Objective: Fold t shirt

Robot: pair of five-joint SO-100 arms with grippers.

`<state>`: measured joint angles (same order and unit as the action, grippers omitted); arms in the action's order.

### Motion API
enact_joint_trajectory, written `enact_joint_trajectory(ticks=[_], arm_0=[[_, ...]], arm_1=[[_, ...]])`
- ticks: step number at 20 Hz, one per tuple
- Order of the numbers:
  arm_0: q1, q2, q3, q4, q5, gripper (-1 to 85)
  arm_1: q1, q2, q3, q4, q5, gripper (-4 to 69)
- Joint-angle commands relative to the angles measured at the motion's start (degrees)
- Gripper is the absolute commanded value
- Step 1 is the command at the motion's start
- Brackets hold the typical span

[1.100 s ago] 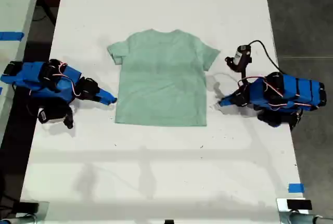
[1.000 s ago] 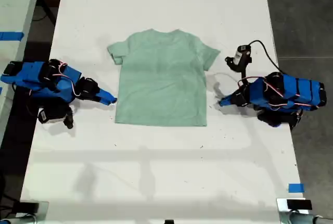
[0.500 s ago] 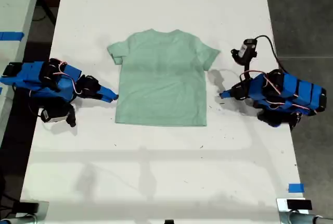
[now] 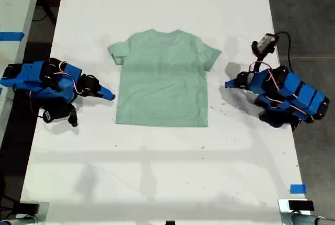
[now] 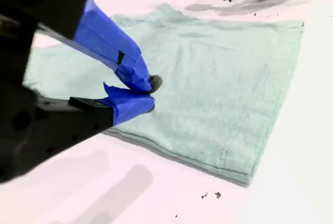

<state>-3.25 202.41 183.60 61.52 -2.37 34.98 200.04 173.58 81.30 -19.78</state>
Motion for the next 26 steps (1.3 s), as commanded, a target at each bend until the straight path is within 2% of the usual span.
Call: enact_joint_trajectory(ticks=[1, 3, 4, 6, 7, 8, 9, 10, 13, 15, 19, 26], arm_0=[[0.0, 0.26, 0.79, -0.53, -5.27, 2.7], [-0.7, 0.26, 0.79, -0.35, -5.27, 3.0], [-2.11, 0.26, 0.79, 0.18, -4.83, 0.9], [-3.34, 0.26, 0.7, -0.09, -5.27, -0.1], [-1.85, 0.26, 0.09, -1.49, -6.24, 0.1], [-1.23, 0.26, -0.09, -4.66, -6.5, 0.1], [-1.05, 0.26, 0.18, -7.29, -6.06, 0.2], [-2.02, 0.26, 0.7, -8.0, -5.89, 0.6], [-6.59, 0.26, 0.79, -3.08, -6.33, -0.1], [-8.61, 0.26, 0.7, -0.79, -6.33, -0.1], [-10.63, 0.26, 0.88, 0.09, -5.01, -0.1], [-10.72, 0.26, 0.88, 0.09, -5.1, -0.1]], arm_1=[[-8.35, 0.53, 3.25, -2.37, 27.33, 6.3], [-12.83, 0.53, 3.25, -2.72, 29.36, 6.3], [-14.59, 0.53, 3.43, -2.72, 27.33, 7.7], [-15.38, 0.53, 3.25, -2.64, 16.79, 8.6], [-15.21, 0.62, 1.67, -5.1, 12.39, 7.9], [-17.14, 0.62, -0.18, -8.17, 7.29, 10.6], [-17.4, 0.62, -2.02, -8.61, 4.83, 13.7], [-16.96, 0.62, -3.34, -6.77, 4.83, 13.4], [-16.35, 0.62, -2.55, -2.99, 6.94, 10.7], [-16.44, 0.62, -1.05, -2.99, 8.53, 9.2], [-15.91, 0.53, 3.6, -3.08, 12.57, 10.6], [-16.7, 0.53, 3.69, -3.08, 13.27, 12.3]])
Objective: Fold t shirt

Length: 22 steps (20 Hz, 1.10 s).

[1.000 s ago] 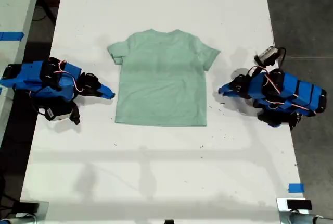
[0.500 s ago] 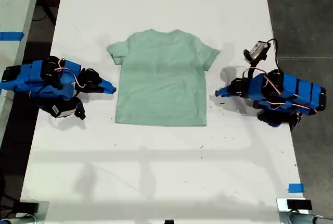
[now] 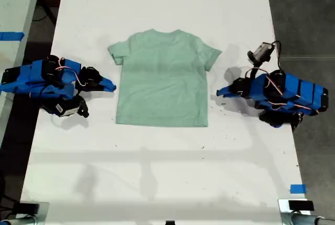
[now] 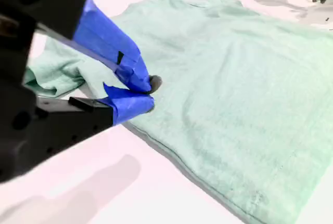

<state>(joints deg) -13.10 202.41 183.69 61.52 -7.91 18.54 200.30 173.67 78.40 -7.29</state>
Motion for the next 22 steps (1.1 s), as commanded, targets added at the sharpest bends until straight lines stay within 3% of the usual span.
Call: enact_joint_trajectory(ticks=[1, 22], arm_0=[[-0.88, 0.26, 0.79, 0.09, 0.44, -0.1], [-0.79, 0.26, 0.79, 0.0, 0.44, -0.1]], arm_1=[[0.0, 0.26, 3.6, -0.18, 0.7, 12.3], [0.0, 0.26, 3.6, -0.18, 0.7, 14.1]])
